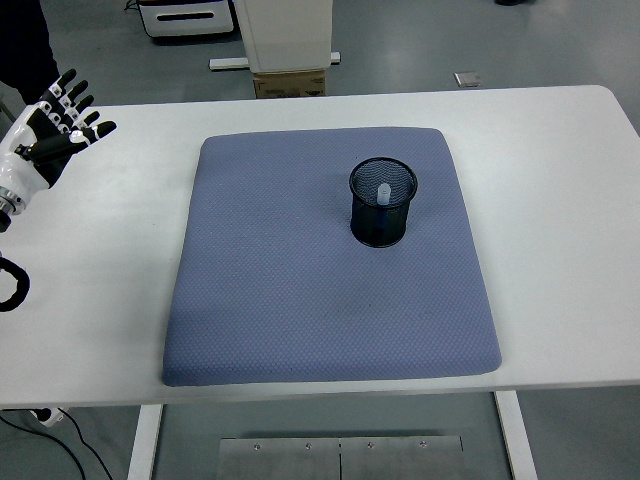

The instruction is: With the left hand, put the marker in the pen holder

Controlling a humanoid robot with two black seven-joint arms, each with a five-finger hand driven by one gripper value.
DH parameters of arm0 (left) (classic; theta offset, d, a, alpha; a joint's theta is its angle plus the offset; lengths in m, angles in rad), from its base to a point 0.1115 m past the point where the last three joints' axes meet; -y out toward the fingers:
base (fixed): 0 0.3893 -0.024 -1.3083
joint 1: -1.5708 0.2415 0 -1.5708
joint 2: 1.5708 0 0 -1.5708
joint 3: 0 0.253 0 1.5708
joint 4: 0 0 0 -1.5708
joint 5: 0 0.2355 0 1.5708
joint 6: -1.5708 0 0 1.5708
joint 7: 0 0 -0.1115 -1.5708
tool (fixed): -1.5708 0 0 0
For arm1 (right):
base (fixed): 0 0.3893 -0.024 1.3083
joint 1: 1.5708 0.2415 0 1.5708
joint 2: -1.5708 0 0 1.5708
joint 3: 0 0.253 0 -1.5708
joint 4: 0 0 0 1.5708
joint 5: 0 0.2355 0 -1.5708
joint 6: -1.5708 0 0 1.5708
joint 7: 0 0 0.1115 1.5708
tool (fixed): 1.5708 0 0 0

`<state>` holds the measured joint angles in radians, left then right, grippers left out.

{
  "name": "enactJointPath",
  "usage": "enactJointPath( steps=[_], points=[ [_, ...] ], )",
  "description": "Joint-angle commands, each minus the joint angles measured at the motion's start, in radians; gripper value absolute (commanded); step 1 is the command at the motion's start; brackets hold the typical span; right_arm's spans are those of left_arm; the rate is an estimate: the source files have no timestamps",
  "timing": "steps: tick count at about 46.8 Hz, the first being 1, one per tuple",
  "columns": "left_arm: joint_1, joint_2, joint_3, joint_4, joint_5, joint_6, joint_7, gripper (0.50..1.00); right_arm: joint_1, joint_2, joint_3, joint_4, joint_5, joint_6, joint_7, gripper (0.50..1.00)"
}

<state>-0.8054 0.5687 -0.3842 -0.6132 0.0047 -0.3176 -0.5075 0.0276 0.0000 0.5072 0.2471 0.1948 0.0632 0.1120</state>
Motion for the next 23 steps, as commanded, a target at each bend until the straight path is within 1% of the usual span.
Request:
enactJointPath(
  steps=[1,7,11,14,19,23],
  points=[
    [0.028,0.000,-0.019,0.004,-0.008,0.000,0.000,1.000,0.000,0.000,0.001,-0.002,0.000,-0.002,0.000,1.000],
    [0.066,0.000,-0.028,0.006,-0.052,0.000,0.000,1.000,0.002,0.000,-0.001,0.000,0.000,-0.002,0.000,1.000],
    [0.086,0.000,-0.028,0.006,-0.055,0.000,0.000,1.000,0.002,0.000,0.001,0.000,-0.002,0.000,0.000,1.000],
    [0.097,0.005,-0.028,0.006,-0.055,0.000,0.000,1.000,0.000,0.000,0.001,0.000,-0.002,-0.003,-0.009,1.000],
    [0.118,0.014,-0.030,0.006,-0.057,-0.001,0.000,1.000,-0.035,0.000,-0.001,0.000,-0.003,-0.003,-0.020,1.000],
    [0.126,0.016,-0.030,0.006,-0.057,-0.003,0.000,1.000,-0.035,0.000,0.001,0.001,-0.002,-0.003,-0.020,1.000]
  ],
)
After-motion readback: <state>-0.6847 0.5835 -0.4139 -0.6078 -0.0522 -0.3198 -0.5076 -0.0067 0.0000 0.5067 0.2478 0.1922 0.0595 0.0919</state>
